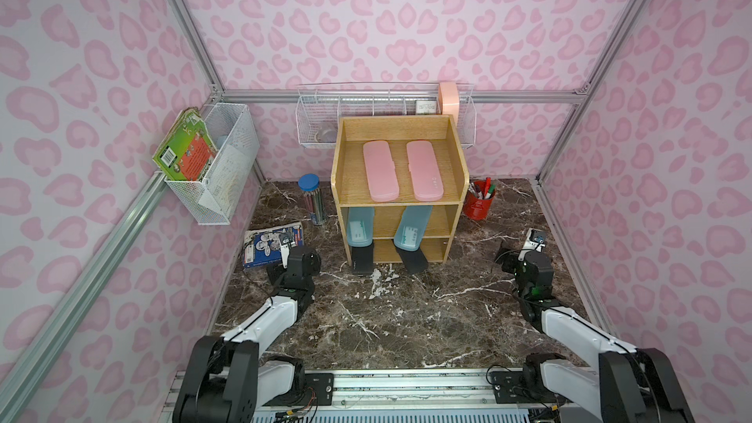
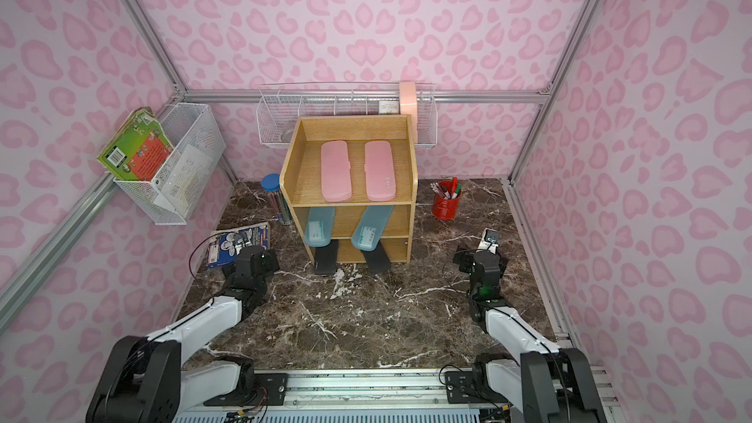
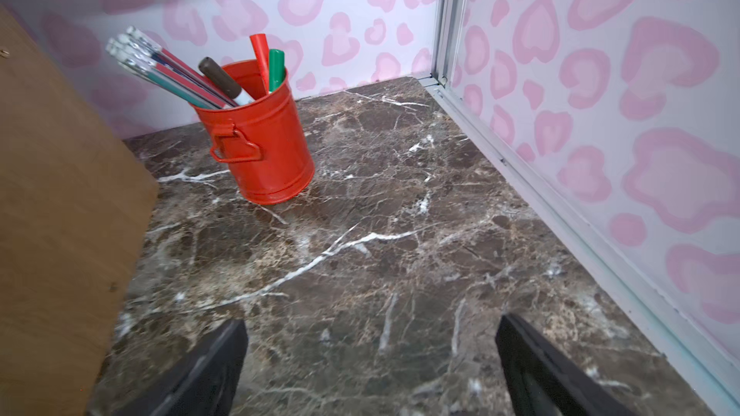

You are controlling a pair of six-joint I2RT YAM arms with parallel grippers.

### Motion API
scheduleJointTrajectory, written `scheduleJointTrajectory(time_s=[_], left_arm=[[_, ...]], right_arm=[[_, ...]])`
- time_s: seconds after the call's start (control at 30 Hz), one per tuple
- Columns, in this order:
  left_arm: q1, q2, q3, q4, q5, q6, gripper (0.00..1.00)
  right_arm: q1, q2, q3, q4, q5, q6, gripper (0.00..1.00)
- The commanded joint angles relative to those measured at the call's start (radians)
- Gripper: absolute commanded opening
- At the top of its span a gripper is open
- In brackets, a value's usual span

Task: Place the pencil cases on the shelf according to color
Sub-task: Reset both arms

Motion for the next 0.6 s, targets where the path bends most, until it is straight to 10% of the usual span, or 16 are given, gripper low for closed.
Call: scheduleJointTrajectory(time_s=[0.0,0.17,0.33,0.43,0.57], left_arm=[[0.003,0.114,-0.003,0.307,0.055,0.165,0.99],[0.013,0.177,-0.098,0.565,0.105,0.192,0.99],[0.014,0.214,0.028,0.355,0.175,0.208,0.99],[0.037,0.236,0.077,0.279,0.260,0.205,0.96],[0.043,0.319,-0.034,0.613,0.281,0.255,0.99]], right_arm=[[-0.024,0.066,-0.051,0.315,0.011,-0.106,1.00],[-0.031,0.203,-0.135,0.648,0.060,-0.184,1.00],[-0.077,0.429,-0.150,0.906,-0.038,-0.158,1.00],[-0.087,0.349,-0.143,0.760,-0.069,-0.135,1.00],[-0.087,0.368,-0.154,0.818,-0.048,-0.130,1.00]])
